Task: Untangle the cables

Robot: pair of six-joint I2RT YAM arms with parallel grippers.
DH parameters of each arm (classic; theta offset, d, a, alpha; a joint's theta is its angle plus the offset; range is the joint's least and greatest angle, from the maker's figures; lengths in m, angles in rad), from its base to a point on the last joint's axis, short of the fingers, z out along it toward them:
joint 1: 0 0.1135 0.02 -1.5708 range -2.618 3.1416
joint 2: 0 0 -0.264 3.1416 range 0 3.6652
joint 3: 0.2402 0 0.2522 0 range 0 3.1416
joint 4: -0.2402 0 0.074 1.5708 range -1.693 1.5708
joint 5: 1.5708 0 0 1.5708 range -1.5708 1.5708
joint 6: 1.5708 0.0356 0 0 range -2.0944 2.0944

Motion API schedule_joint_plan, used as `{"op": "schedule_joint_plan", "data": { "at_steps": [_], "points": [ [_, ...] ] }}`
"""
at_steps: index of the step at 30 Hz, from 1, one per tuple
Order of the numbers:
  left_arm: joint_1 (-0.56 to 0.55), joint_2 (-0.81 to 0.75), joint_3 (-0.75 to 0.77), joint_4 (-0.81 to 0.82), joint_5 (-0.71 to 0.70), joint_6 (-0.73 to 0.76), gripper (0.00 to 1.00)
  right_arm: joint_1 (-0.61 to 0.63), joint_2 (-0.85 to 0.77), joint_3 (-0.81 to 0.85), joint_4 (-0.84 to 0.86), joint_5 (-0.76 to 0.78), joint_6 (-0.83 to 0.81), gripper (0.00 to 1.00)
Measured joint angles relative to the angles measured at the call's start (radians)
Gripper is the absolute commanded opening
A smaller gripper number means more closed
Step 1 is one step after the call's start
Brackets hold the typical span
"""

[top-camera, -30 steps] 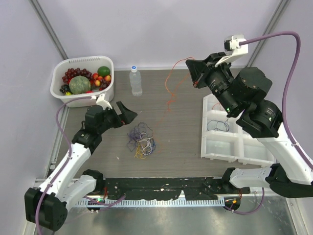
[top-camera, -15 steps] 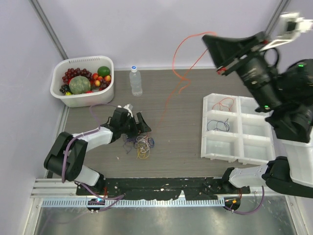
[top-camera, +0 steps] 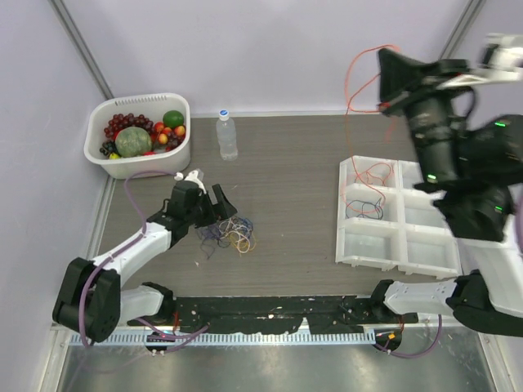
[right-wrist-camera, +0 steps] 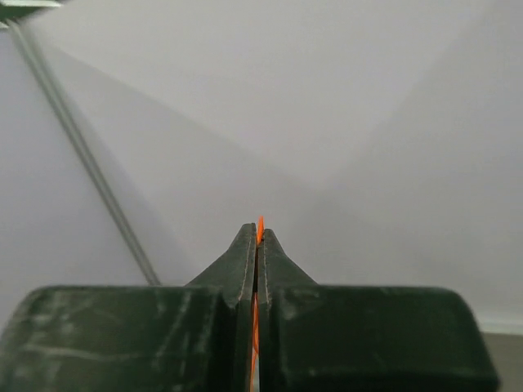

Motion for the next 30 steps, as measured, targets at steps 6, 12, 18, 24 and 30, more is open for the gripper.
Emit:
{"op": "schedule_joint_plan", "data": {
  "at_steps": [6,12,18,24,30],
  "points": [
    [0.000,-0.095,0.005,-0.044,0.071,0.025,0.94,-0.229,0.161,-0.100,-0.007,0.018,-0.050,0.01],
    [-0.006,-0.214,0.007,-0.067,0.159,0.026,0.98,-0.602,0.274,-0.143,-0.117,-0.113,0.098,0.01],
    [-0.010,-0.296,0.033,-0.114,0.211,0.044,1.00,-0.631,0.273,-0.059,-0.144,-0.166,0.135,0.00],
    [-0.013,-0.299,0.060,-0.134,0.252,0.056,1.00,-0.662,0.333,0.209,-0.156,-0.177,0.122,0.01],
    [-0.027,-0.283,0.082,-0.151,0.272,0.068,1.00,-0.692,0.399,0.344,-0.158,-0.179,0.102,0.01]
  ]
}}
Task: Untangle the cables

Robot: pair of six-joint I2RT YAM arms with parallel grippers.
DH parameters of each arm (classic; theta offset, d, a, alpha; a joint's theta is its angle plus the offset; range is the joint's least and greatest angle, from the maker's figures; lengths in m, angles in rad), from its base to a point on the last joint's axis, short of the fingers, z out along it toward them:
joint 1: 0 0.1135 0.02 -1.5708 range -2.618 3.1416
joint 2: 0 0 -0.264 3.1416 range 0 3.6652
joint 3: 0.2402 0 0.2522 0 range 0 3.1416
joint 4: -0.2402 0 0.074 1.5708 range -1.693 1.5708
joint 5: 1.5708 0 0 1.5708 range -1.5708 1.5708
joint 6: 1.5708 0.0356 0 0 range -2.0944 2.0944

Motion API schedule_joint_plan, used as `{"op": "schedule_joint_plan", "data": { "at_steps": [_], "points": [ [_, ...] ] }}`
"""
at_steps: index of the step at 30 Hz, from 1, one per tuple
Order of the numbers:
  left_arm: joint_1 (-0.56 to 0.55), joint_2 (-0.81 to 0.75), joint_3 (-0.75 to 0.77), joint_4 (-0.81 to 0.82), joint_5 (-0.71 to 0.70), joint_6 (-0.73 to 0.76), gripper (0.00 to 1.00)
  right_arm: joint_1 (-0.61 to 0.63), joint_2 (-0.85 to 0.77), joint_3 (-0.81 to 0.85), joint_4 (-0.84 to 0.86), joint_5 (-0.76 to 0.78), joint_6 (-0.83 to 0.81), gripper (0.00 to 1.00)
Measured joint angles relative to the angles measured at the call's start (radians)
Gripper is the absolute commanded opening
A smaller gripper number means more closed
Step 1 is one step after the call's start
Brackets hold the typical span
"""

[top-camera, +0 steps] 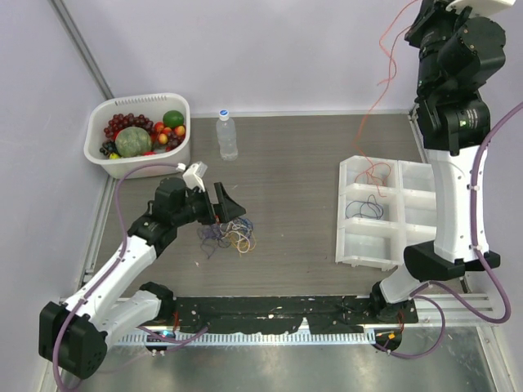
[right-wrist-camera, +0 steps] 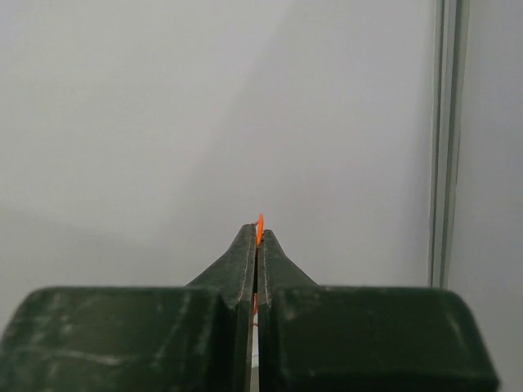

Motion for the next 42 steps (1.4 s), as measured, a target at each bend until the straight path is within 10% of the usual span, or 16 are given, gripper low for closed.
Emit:
{"op": "schedule_joint_plan", "data": {
  "at_steps": [13,42],
  "points": [
    [-0.026,0.010,0.057,-0.064,0.017,0.026,1.00,-0.106,0.043,-0.164,0.017,-0.033,-0.002,0.01],
    [-0.026,-0.123,0.141,-0.274,0.016,0.106,1.00,-0.172,-0.306,-1.166,0.177,0.008,0.117,0.01]
  ]
}}
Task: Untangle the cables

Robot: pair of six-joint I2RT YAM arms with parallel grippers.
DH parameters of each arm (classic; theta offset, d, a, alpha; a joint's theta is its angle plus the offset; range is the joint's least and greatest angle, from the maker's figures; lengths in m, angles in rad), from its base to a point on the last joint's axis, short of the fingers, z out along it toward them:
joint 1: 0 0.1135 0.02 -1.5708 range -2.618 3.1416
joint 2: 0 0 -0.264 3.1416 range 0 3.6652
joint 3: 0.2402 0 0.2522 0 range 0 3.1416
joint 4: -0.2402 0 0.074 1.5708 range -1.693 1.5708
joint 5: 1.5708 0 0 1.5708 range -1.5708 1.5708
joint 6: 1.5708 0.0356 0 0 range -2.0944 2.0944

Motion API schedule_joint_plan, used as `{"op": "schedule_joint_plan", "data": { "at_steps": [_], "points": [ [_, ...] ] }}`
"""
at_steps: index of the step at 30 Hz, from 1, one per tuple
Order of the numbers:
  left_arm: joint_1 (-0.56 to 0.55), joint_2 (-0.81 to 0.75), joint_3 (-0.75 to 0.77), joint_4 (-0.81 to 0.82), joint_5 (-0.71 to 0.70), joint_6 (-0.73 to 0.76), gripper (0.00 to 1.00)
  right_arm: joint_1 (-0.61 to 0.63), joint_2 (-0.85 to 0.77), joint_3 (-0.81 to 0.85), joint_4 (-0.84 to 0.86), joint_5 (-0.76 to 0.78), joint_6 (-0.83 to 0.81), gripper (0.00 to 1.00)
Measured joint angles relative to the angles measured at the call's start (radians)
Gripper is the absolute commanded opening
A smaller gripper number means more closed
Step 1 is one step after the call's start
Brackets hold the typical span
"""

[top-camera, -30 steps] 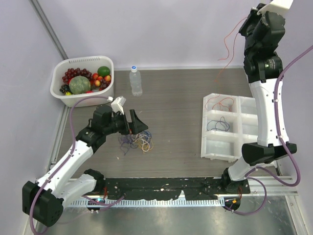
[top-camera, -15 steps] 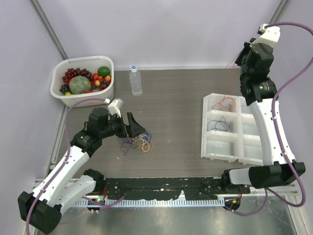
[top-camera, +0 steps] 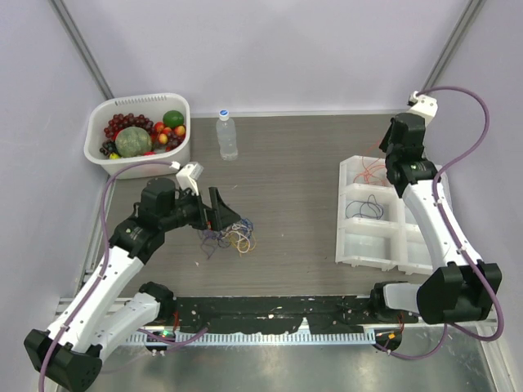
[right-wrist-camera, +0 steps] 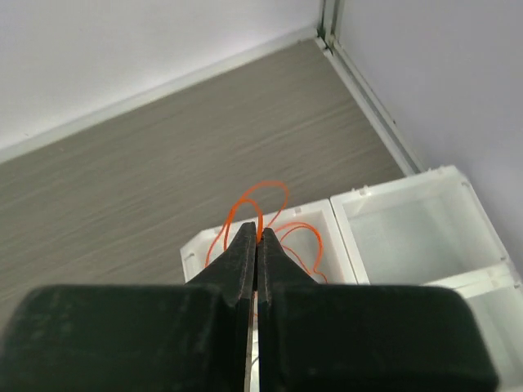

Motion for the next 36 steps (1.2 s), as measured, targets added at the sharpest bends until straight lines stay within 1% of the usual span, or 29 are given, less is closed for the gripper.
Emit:
{"op": "schedule_joint_plan", "data": {
  "at_steps": [2,6,9,13,18,21,23,24,25,26,27,29,30,31,32,35,36],
  "points": [
    [0.000,0.002,0.010,-0.002,-0.001,0.006,1.00,-0.013,0.010,-0.035,-0.006,-0.006,0.018,0.01],
    [-0.002,0.025,0.019,0.019,0.008,0.001,1.00,-0.038,0.051,-0.049,-0.004,-0.015,0.051,0.01],
    [-0.004,0.041,0.017,0.024,0.015,-0.010,1.00,-0.059,0.118,-0.050,-0.006,-0.018,0.093,0.01],
    [-0.006,0.020,0.008,0.028,0.013,-0.014,1.00,-0.072,0.216,-0.058,-0.054,-0.033,0.146,0.01],
    [-0.006,-0.004,0.006,0.027,-0.002,-0.004,1.00,-0.075,0.237,-0.133,-0.096,-0.093,0.209,0.01],
    [-0.006,0.001,0.006,0.028,-0.004,-0.003,1.00,-0.075,0.264,-0.129,-0.098,-0.117,0.219,0.01],
    [-0.006,0.006,0.000,0.037,-0.003,-0.004,1.00,-0.076,0.310,-0.109,-0.098,-0.141,0.215,0.04],
    [-0.006,0.007,-0.006,0.045,-0.003,-0.006,1.00,-0.076,0.343,-0.084,-0.111,-0.154,0.213,0.10],
    [-0.006,0.008,-0.013,0.053,-0.001,-0.008,1.00,-0.077,0.383,-0.049,-0.134,-0.165,0.211,0.13],
    [-0.006,0.008,-0.021,0.060,-0.001,-0.010,1.00,-0.077,0.414,-0.018,-0.152,-0.173,0.209,0.20],
    [-0.006,0.008,-0.029,0.065,0.000,-0.011,1.00,-0.077,0.450,0.019,-0.175,-0.180,0.202,0.25],
    [-0.006,0.006,-0.041,0.067,0.000,-0.011,1.00,-0.077,0.481,0.057,-0.209,-0.184,0.191,0.39],
    [-0.006,0.002,-0.047,0.066,0.000,-0.011,1.00,-0.077,0.480,0.062,-0.229,-0.183,0.184,0.51],
    [-0.006,-0.004,-0.052,0.065,0.000,-0.012,1.00,-0.077,0.472,0.067,-0.252,-0.177,0.173,0.52],
    [-0.006,-0.014,-0.057,0.064,0.002,-0.014,1.00,-0.077,0.464,0.074,-0.272,-0.173,0.165,0.55],
    [-0.006,-0.065,-0.075,0.065,0.020,-0.027,1.00,-0.077,0.443,0.122,-0.351,-0.165,0.145,0.57],
    [-0.006,-0.084,-0.081,0.065,0.026,-0.029,1.00,-0.077,0.427,0.139,-0.372,-0.165,0.143,0.60]
  ]
}}
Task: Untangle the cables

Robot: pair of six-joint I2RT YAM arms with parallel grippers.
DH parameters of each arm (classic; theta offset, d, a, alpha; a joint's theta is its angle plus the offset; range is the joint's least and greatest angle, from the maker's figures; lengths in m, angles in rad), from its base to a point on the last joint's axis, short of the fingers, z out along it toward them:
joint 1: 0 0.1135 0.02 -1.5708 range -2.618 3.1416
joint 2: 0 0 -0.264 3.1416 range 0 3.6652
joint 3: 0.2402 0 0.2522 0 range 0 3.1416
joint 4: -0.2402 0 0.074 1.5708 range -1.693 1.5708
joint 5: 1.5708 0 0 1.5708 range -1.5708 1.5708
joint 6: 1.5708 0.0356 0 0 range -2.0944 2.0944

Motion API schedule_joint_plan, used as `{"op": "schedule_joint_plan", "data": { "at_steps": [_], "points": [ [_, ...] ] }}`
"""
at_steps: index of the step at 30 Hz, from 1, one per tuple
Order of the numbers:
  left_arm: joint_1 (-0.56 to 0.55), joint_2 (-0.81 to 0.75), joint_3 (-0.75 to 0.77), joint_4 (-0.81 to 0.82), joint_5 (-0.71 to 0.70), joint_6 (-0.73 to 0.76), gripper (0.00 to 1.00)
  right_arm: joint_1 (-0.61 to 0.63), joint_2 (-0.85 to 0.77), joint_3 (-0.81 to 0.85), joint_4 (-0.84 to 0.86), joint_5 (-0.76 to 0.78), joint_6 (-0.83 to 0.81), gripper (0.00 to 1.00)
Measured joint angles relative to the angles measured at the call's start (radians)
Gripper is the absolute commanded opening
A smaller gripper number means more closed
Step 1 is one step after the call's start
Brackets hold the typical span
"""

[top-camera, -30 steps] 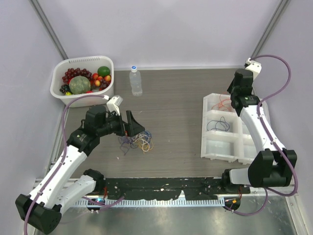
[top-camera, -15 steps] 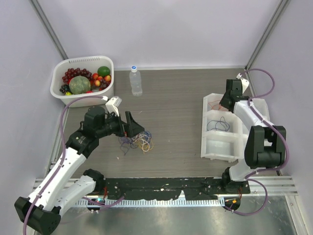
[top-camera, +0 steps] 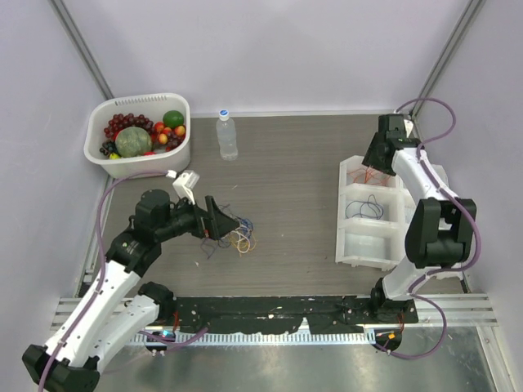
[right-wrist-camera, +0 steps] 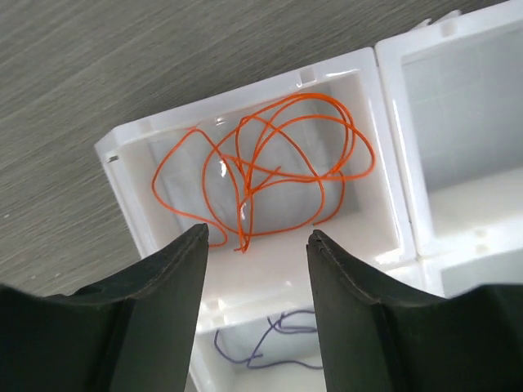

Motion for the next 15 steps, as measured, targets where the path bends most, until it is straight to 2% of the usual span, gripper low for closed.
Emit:
{"op": "schedule_joint_plan", "data": {
  "at_steps": [5,9,12,15],
  "points": [
    [0.000,-0.124,-0.040,-0.012,0.013,-0.002,0.99,0.010,-0.174,-0.021,-0.038,-0.002,0.002,0.62],
    [0.000,-0.180,-0.053,-0.055,-0.061,-0.029,1.00,0.087,-0.328,-0.079,-0.053,0.005,0.006,0.62],
    [0.000,-0.182,-0.059,-0.065,-0.122,-0.073,1.00,0.300,-0.383,-0.143,-0.006,-0.006,0.031,0.62],
    [0.000,-0.156,-0.090,-0.052,-0.162,-0.120,0.97,0.541,-0.371,-0.235,0.119,-0.101,0.080,0.61]
  ]
}}
